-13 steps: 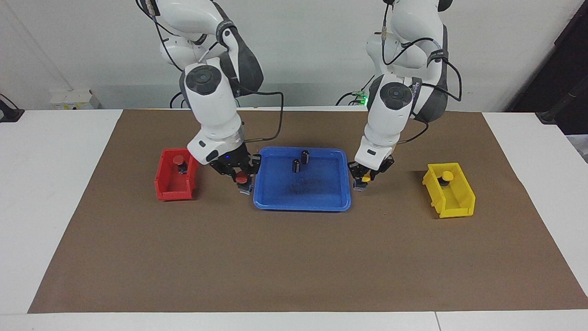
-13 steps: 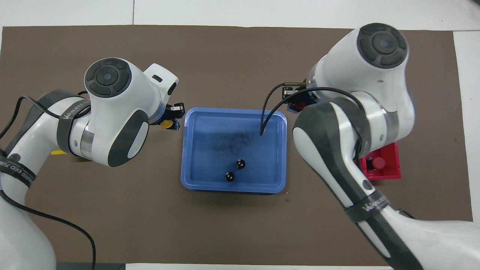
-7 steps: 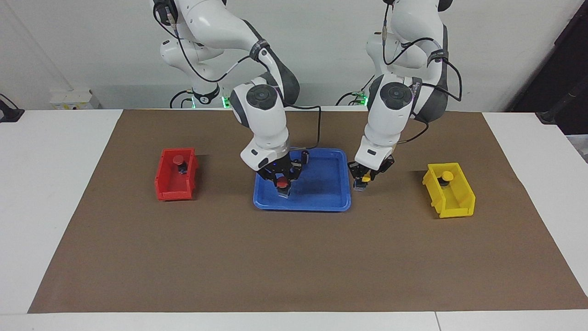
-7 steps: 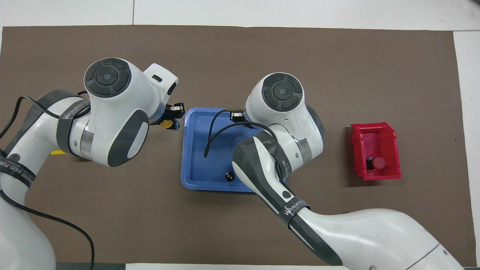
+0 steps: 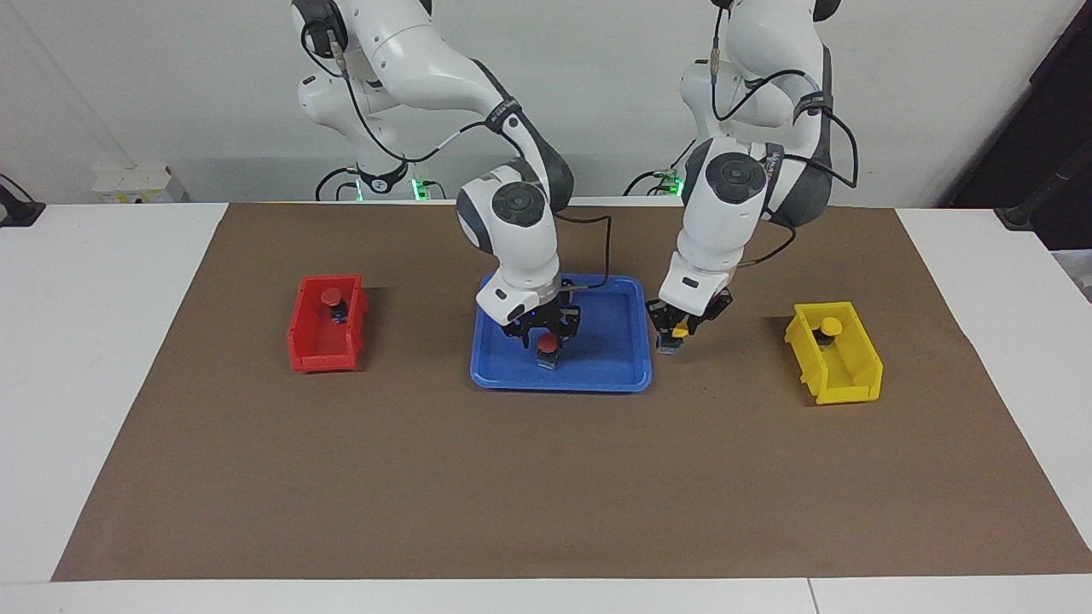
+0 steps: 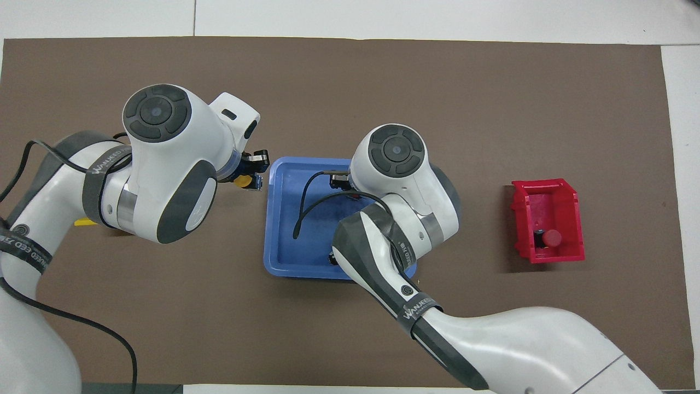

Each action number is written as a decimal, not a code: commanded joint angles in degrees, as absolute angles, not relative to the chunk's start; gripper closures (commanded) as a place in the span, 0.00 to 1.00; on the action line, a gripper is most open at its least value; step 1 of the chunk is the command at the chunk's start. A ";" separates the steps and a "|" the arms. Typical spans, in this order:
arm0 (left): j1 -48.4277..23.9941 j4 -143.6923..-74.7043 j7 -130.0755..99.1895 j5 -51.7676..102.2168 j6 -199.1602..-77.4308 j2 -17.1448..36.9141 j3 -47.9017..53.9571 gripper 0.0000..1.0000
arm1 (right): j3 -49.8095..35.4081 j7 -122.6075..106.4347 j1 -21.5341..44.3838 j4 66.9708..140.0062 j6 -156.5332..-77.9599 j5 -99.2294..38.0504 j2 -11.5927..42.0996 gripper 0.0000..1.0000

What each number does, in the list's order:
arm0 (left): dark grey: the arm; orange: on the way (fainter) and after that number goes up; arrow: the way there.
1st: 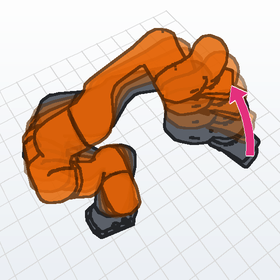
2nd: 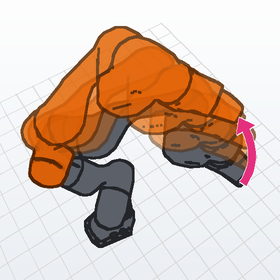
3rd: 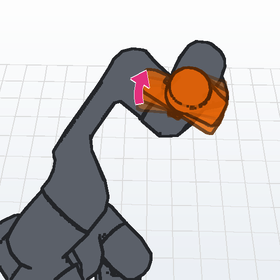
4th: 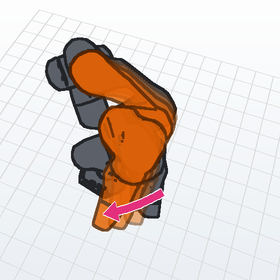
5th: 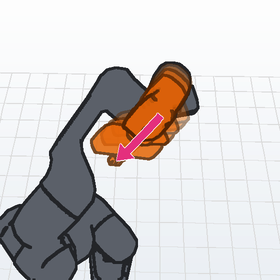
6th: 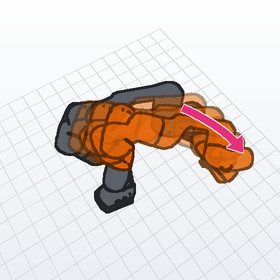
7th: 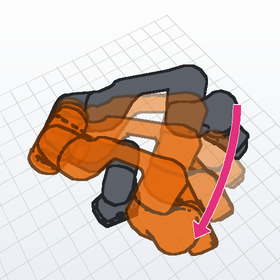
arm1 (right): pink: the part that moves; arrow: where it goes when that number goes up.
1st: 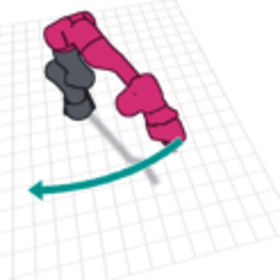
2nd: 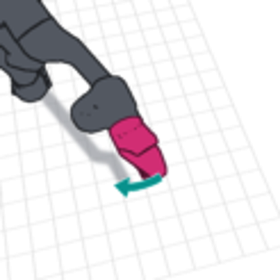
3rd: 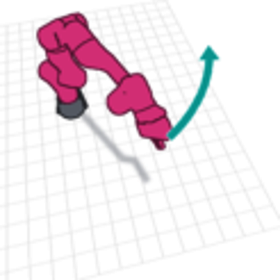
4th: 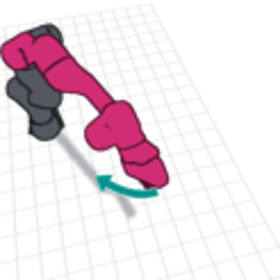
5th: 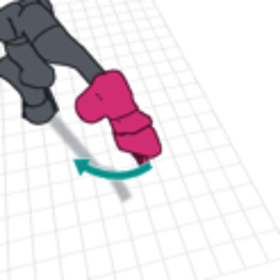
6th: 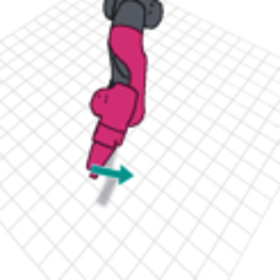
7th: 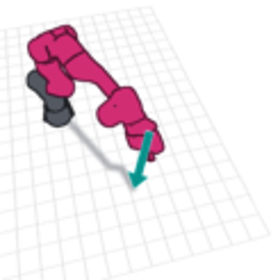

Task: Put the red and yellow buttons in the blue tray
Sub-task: 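Lower the red button into the blue tray and open the right gripper, then release the yellow button in the tray while the right gripper returns to the red holder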

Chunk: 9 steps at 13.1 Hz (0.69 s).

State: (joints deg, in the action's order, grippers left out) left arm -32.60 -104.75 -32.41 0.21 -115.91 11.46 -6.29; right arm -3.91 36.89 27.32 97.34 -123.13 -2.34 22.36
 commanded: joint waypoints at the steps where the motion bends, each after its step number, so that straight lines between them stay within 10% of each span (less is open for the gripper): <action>1: -33.13 -106.44 -31.46 1.14 -117.59 9.93 -6.33 0.99 | -4.39 29.67 18.76 96.41 -114.55 -1.49 14.71 0.09; 4: -38.04 -107.22 -31.99 1.84 -119.87 9.67 -6.15 0.99 | -4.48 12.28 6.02 105.07 -108.20 -2.46 5.40 0.09; 9: -42.27 -106.97 -33.48 6.94 -127.52 14.49 -6.06 0.99 | -4.39 -5.26 -5.53 126.70 -118.89 -6.15 -6.14 0.15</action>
